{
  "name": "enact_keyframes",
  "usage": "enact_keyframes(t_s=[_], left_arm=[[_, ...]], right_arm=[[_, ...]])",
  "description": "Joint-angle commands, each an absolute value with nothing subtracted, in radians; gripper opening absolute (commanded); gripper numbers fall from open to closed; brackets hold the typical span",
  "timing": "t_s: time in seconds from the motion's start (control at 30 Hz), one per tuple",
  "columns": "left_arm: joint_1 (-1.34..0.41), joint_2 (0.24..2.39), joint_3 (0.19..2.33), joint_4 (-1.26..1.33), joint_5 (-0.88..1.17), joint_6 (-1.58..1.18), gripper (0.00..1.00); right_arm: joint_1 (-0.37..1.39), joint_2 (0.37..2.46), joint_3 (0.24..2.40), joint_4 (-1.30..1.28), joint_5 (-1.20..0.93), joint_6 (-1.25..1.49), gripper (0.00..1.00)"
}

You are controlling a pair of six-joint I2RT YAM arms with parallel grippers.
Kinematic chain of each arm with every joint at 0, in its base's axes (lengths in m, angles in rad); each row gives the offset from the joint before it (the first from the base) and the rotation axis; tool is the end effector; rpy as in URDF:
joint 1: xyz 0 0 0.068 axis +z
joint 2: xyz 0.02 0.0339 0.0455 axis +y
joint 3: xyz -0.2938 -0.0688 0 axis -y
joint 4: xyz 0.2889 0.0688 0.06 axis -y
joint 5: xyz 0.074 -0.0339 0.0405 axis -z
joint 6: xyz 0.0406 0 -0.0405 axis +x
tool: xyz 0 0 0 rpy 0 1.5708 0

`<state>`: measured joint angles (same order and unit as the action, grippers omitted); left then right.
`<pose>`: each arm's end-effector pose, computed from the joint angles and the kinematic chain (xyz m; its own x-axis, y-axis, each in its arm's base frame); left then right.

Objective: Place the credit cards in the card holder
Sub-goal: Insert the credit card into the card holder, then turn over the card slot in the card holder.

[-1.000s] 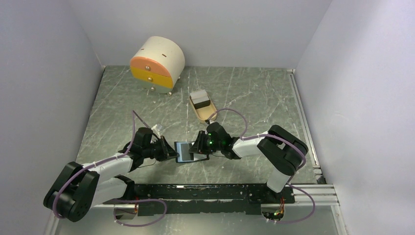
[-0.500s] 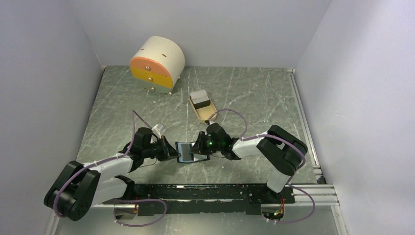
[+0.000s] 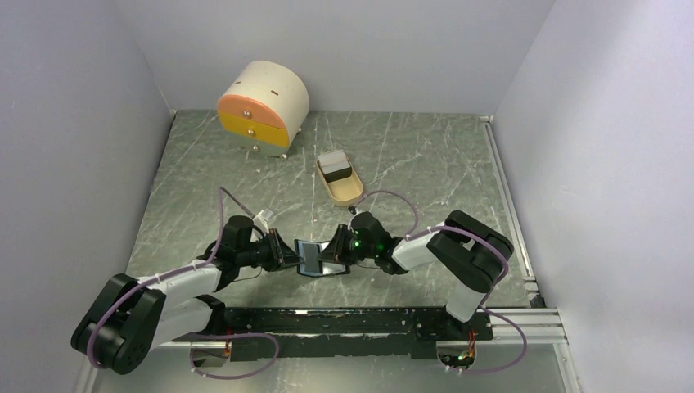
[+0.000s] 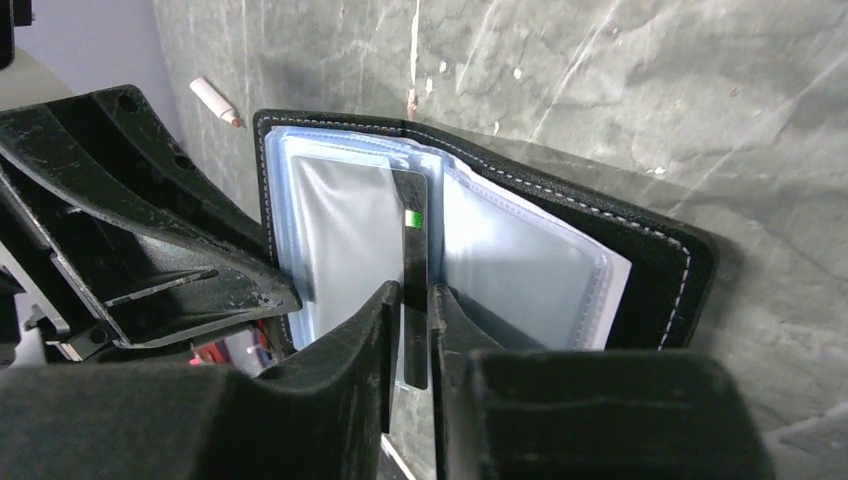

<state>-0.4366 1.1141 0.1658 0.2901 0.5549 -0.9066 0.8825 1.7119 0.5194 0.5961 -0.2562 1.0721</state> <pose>0.1663 -0.1012 0.1111 -0.9221 -0.3083 -0.2339 0.0179 0.5698 -0.8216 0.1937 0.2517 0.0944 -0.9437 0.1900 -0.2707 -0.1077 0.5974 0.7947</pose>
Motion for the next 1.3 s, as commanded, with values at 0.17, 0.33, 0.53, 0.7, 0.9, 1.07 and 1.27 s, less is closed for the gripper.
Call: enact_keyframes(t_s=[0.17,0.33,0.53,0.7,0.9,1.07,1.27], left_arm=[[-0.451,1.070,0.155,0.418,0.622,-0.929,0.22],[-0.451,1.067,0.150,0.440,0.637,-0.933,0.09],[-0.451,1.056,0.138,0.501,0.669,-0.942,0.09],[-0.451,1.078,0.132,0.545,0.689,-0.950,0.09],[-0.453,1.134,0.111,0.655,0.718,-0.987,0.09],[-0.456,1.149,0.136,0.555,0.673,-0.941,0.09],[-0.467,1.132,0.149,0.523,0.639,-0.917,0.09]], right_arm=[[0.895,1.687,0.478,0.689,-0.307,1.126,0.19],[0.896,1.692,0.466,0.720,-0.312,1.129,0.14],[0.895,1.695,0.470,0.683,-0.291,1.100,0.14],[0.894,1.704,0.467,0.683,-0.290,1.094,0.16],[0.894,1.715,0.463,0.694,-0.295,1.096,0.19],[0.895,1.712,0.461,0.689,-0.292,1.091,0.20],[0.896,1.726,0.459,0.707,-0.296,1.093,0.20]])
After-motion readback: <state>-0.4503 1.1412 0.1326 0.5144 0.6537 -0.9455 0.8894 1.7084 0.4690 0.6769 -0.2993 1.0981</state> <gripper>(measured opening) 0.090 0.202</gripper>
